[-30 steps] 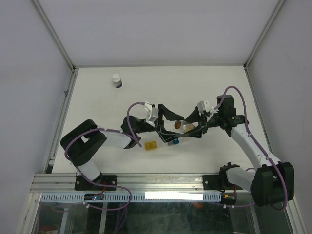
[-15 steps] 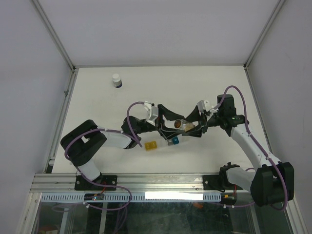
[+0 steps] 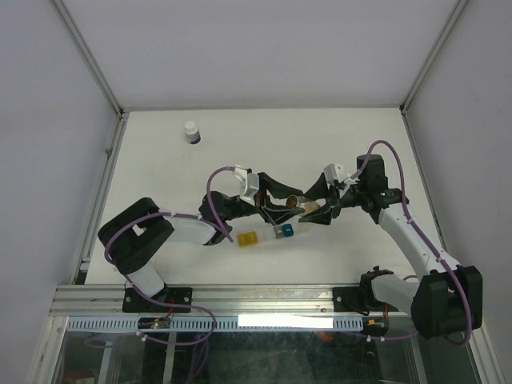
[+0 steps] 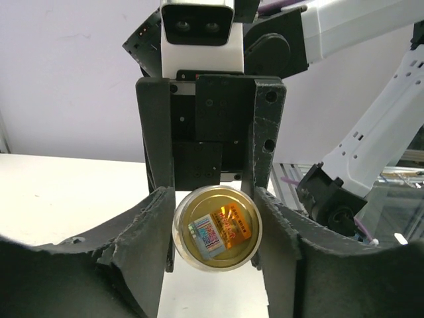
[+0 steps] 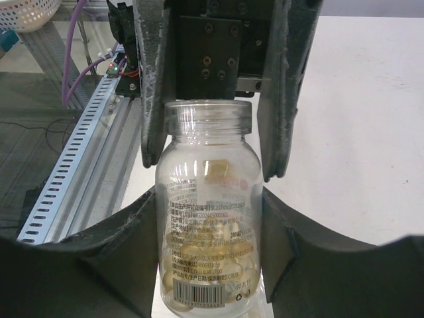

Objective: Sort the pills into containers

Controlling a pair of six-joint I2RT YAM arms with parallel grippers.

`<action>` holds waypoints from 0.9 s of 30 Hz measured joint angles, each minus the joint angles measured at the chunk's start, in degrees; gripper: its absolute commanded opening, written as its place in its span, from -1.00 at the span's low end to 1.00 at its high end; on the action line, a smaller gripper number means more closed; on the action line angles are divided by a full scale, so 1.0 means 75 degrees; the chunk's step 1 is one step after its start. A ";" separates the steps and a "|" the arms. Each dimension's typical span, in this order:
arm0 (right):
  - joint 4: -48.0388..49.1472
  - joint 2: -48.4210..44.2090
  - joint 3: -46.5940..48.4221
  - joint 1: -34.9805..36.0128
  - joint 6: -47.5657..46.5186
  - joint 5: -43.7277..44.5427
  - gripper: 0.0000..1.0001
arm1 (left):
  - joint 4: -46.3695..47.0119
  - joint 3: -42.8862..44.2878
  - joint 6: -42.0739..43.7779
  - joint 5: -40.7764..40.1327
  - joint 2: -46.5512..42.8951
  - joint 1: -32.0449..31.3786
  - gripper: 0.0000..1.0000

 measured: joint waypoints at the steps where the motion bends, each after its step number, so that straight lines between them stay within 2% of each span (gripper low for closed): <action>1: 0.0006 0.0000 0.0000 0.0000 0.0009 0.0020 -1.00 | 0.0003 0.0000 -0.0009 -0.0003 -0.0015 -0.0003 -0.28; 4: 0.0012 -0.0003 0.0000 -0.0009 0.0154 0.0099 -1.00 | 0.0006 -0.0006 0.0023 -0.0026 -0.0055 -0.0009 -0.93; 5: 0.0035 -0.0003 0.0000 -0.0009 0.0184 0.0134 -1.00 | 0.0003 -0.0023 0.0009 -0.0058 -0.0055 -0.0041 -1.00; 9: 0.0090 0.0000 0.0000 -0.0003 0.0417 0.0198 -1.00 | 0.0012 -0.0131 -0.0087 -0.0361 -0.0102 -0.0087 -1.00; 12: 0.0242 -0.0003 -0.0038 0.0064 0.0807 0.0230 -1.00 | 0.0015 -0.0417 -0.0338 -0.1093 -0.0294 -0.0300 -1.00; 14: 0.0399 -0.0003 -0.0093 0.0119 0.1116 0.0262 -1.00 | -0.0154 -0.0647 -0.0501 -0.2046 -0.0548 -0.0629 -1.00; 19: 0.1090 -0.0026 -0.0128 0.0175 0.1603 0.0638 -1.00 | -0.2119 -0.0586 -0.1075 -0.5834 -0.1510 -0.1775 -1.00; 22: 0.1402 -0.0041 -0.0128 0.0169 0.1725 0.0950 -1.00 | -0.2795 -0.0277 -0.1416 -0.6948 -0.1565 -0.2008 -1.00; 23: 0.1512 -0.0041 -0.0131 0.0160 0.1772 0.1067 -1.00 | -0.3060 -0.0140 -0.1580 -0.7222 -0.1565 -0.2025 -0.81; 25: 0.1714 -0.0047 -0.0149 0.0131 0.1842 0.1233 -1.00 | -0.3547 0.0108 -0.1856 -0.7606 -0.1559 -0.2052 -0.23; 27: 0.1853 -0.0052 -0.0157 0.0111 0.1912 0.1378 -1.00 | -0.4030 0.0341 -0.2122 -0.7868 -0.1559 -0.2052 0.15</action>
